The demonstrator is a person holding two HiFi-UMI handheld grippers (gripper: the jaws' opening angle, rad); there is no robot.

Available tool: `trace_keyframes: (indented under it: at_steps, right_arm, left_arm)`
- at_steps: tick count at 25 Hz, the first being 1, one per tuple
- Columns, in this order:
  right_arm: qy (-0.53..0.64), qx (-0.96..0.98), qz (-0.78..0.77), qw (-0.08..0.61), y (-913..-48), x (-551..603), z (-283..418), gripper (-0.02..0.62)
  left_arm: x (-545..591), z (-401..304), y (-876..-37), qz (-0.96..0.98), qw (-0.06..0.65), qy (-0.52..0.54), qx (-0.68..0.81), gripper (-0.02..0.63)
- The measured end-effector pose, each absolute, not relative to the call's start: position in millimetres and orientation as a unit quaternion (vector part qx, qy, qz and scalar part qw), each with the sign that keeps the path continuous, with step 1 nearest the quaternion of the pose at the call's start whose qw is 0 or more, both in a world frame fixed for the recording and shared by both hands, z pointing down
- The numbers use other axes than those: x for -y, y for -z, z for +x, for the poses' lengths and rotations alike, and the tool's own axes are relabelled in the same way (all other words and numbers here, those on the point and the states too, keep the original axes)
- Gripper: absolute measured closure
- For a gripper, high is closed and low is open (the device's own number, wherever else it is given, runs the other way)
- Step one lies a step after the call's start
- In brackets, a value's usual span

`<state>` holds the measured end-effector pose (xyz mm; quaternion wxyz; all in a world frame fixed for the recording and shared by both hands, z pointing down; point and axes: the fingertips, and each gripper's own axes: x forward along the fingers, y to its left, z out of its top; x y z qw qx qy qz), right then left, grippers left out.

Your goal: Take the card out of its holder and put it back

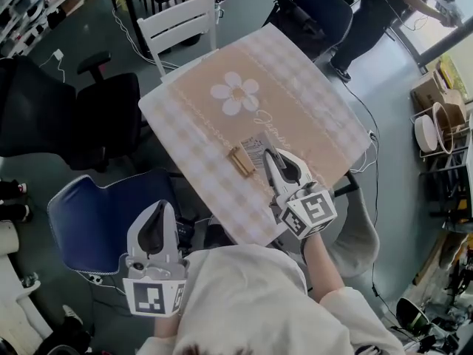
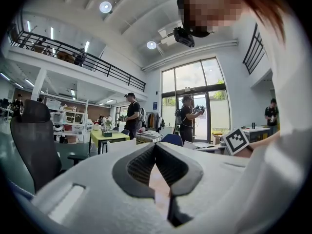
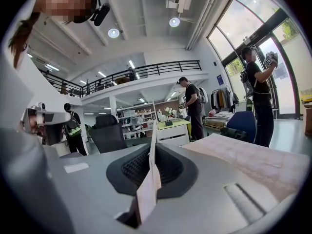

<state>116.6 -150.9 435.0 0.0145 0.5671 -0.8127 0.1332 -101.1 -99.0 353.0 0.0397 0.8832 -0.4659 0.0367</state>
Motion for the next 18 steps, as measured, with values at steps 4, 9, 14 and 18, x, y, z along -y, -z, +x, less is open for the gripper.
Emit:
trace_keyframes:
  at_steps: [4,9,14,18]
  right_arm:
    - [-0.144,0.814,0.562,0.032,-452.7,157.1,113.7,0.577]
    - [-0.152,0.819,0.551,0.056,-473.5,159.8,109.9,0.577]
    - [-0.152,0.818,0.549,0.078,-491.7,159.1,110.7,0.577]
    - [-0.149,0.818,0.548,0.09,-500.2,159.6,113.5,0.577]
  left_arm:
    - [102.9,-102.0,-353.3,0.883,0.041,-0.038,0.465,0.607]
    - [106.9,-100.5,-353.6,0.885,0.043,-0.041,0.463,0.606]
    - [107.1,-100.5,-353.6,0.886,0.042,-0.039,0.459,0.607]
    - [107.2,-102.3,-353.9,0.885,0.041,-0.041,0.462,0.607]
